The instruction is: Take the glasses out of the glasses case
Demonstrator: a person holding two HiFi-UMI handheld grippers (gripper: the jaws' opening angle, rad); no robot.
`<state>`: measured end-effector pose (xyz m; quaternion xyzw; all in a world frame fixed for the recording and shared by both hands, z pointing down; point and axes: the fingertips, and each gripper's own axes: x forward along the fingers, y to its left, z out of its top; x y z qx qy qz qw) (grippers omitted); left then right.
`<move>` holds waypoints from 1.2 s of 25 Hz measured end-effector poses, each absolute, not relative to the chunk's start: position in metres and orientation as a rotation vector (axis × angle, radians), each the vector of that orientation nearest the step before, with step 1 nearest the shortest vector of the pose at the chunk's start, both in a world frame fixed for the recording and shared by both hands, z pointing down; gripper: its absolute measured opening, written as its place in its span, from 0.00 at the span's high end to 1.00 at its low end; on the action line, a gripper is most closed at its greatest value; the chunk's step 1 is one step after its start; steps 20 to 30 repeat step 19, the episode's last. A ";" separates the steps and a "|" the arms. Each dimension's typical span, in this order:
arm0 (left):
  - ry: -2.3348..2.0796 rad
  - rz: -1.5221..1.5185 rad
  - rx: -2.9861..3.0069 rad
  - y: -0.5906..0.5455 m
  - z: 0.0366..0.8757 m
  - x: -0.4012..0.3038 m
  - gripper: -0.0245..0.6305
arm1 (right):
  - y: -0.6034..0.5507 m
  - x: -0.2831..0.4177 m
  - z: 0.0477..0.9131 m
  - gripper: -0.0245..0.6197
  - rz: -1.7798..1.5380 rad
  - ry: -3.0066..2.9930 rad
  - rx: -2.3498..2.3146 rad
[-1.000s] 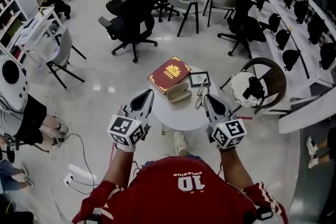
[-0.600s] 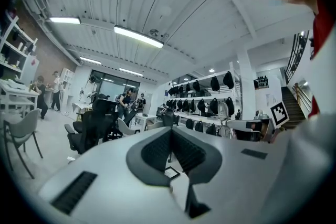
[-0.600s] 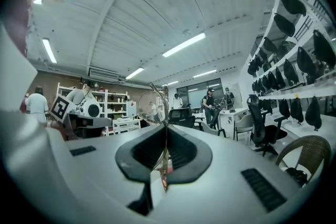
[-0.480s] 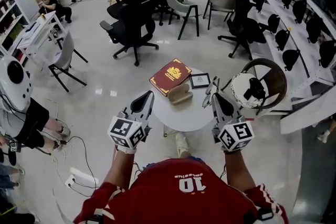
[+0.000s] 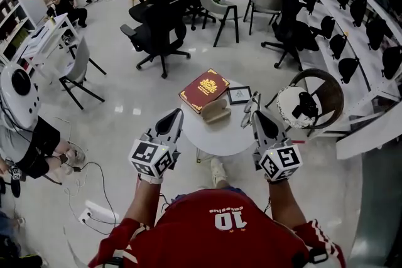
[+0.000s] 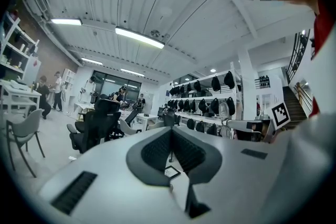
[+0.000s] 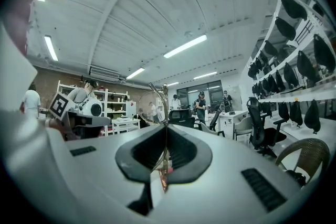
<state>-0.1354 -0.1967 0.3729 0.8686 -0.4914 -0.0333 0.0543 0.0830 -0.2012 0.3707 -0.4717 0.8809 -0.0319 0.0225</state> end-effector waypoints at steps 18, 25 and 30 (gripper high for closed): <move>-1.481 -0.104 2.658 -0.192 0.363 -0.137 0.95 | -0.198 0.080 0.358 0.93 -0.092 2.703 -1.458; -1.481 -0.105 2.658 -0.192 0.362 -0.138 0.95 | -0.198 0.079 0.357 0.93 -0.092 2.702 -1.458; -1.481 -0.105 2.658 -0.192 0.362 -0.138 0.95 | -0.198 0.079 0.357 0.93 -0.092 2.702 -1.458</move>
